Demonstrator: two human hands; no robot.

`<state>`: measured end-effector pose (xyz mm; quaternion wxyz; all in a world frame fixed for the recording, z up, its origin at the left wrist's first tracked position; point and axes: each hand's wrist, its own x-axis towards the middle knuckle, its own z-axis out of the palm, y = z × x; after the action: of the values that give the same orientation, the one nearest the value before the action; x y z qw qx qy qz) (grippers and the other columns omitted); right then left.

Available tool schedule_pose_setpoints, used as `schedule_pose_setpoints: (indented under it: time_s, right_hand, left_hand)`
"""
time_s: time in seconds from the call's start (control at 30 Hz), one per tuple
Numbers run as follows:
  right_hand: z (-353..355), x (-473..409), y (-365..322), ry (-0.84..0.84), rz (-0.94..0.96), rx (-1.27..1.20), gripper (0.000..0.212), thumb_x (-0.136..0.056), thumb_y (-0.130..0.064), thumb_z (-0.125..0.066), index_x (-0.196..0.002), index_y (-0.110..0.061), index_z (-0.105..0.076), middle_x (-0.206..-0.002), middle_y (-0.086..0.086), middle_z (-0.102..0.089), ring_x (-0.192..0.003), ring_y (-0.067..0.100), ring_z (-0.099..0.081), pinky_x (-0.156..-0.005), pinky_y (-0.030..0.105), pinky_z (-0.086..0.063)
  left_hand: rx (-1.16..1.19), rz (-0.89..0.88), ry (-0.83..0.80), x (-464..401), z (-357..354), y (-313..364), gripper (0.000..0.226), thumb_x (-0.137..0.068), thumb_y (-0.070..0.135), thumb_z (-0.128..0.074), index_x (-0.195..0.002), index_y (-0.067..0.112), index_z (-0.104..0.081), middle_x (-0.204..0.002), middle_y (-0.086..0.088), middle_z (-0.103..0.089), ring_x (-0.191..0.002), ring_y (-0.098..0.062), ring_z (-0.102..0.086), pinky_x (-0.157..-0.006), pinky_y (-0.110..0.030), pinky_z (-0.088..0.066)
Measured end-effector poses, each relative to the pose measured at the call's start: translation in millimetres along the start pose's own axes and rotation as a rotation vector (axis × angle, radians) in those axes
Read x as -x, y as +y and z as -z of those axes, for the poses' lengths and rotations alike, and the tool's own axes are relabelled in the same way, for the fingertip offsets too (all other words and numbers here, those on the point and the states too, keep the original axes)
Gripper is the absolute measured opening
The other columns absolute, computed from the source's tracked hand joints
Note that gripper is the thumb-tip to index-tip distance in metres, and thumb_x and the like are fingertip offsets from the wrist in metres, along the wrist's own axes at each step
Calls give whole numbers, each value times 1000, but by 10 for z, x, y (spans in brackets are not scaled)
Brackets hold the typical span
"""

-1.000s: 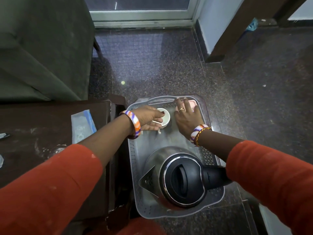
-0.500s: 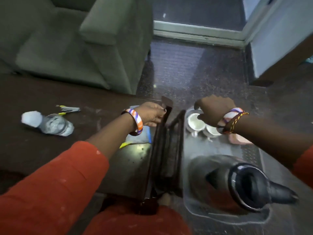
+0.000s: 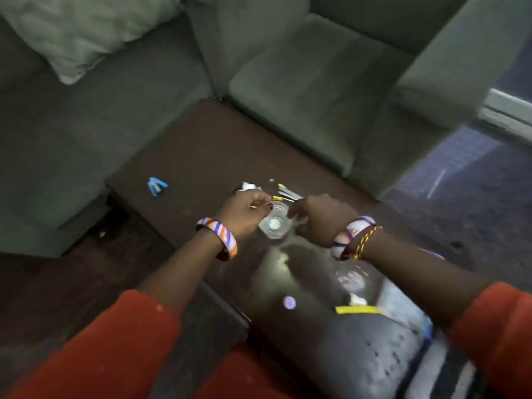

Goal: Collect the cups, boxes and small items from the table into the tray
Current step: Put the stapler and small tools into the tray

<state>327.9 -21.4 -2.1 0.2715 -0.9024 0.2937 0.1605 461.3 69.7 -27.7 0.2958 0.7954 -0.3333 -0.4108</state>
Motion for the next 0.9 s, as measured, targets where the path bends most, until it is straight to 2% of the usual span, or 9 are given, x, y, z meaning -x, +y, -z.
schedule_pose_setpoints:
  time_s: [0.1,0.17,0.27,0.43,0.57,0.63,0.73,0.83,0.9]
  right_hand:
    - [-330,-610,-639,-57,126,-24,29,-84,-24,-56,-111,-17,-63,-125,16,-61,-117,33,-57,-93,31,-47]
    - [-559,-931,-1012,-117,164,-46,29,-84,-24,-57,-111,-13,-63,-121,17,-63,-113,33,-59,-87,33,-49]
    - [-899,-1290,-1386,-194,201,-60,30,-85,-24,-57,-112,-14,-63,-114,15,-66,-107,34,-63,-83,33,-50]
    - [-1297,-1522,-1522,-249,224,-82,31,-90,-20,-51,-120,-17,-60,-114,12,-66,-104,32,-63,-85,34,-51]
    - [-1330,-1521,-1326,-172,179,-93,32,-91,-29,-45,-121,-31,-56,-119,4,-65,-109,28,-62,-90,35,-51]
    - [-1226,-1556,-1196,-113,110,-83,35,-89,-37,-39,-115,-29,-60,-112,3,-69,-103,28,-65,-86,36,-53]
    - [-893,-1584,-980,59,1,-194,39,-80,-41,-38,-102,-24,-66,-97,5,-73,-92,28,-68,-79,40,-54]
    - [-505,-1653,-591,257,-129,-263,23,-85,-27,-52,-99,-22,-69,-97,7,-74,-93,27,-68,-83,38,-53]
    - [-365,-1761,-176,377,-282,-251,20,-83,-16,-57,-97,-17,-71,-98,12,-74,-95,30,-68,-83,34,-52]
  left_hand:
    - [-15,97,132,-195,539,-626,24,-87,5,-54,-107,2,-65,-113,-21,-67,-101,-31,-64,-81,-33,-49]
    - [-31,170,226,-315,844,-1028,25,-86,8,-55,-108,3,-66,-113,-20,-68,-108,-33,-62,-90,-40,-49]
    - [-133,267,346,-577,1205,-1541,31,-84,11,-55,-112,4,-65,-120,-19,-65,-116,-32,-59,-102,-37,-43]
    - [-675,265,102,-1167,1602,-2300,59,-86,4,-45,-143,14,-32,-142,-31,-30,-116,-47,-49,-103,-39,-39]
    - [-869,232,28,-1503,1725,-2497,67,-87,3,-38,-145,33,-20,-155,-22,-2,-125,-47,-41,-107,-44,-37]
    - [-848,260,42,-1620,1701,-2432,65,-88,4,-38,-144,33,-24,-153,-21,-13,-124,-45,-43,-105,-45,-39]
    - [-896,311,70,-1701,1617,-2377,47,-87,2,-44,-132,13,-46,-136,-22,-38,-118,-45,-47,-98,-46,-43]
    - [-972,241,112,-1680,1533,-2395,31,-85,1,-46,-113,6,-59,-123,-22,-45,-107,-45,-53,-88,-49,-48]
    - [-984,191,88,-1654,1451,-2388,30,-85,3,-48,-113,7,-60,-119,-21,-46,-105,-45,-55,-86,-49,-49]
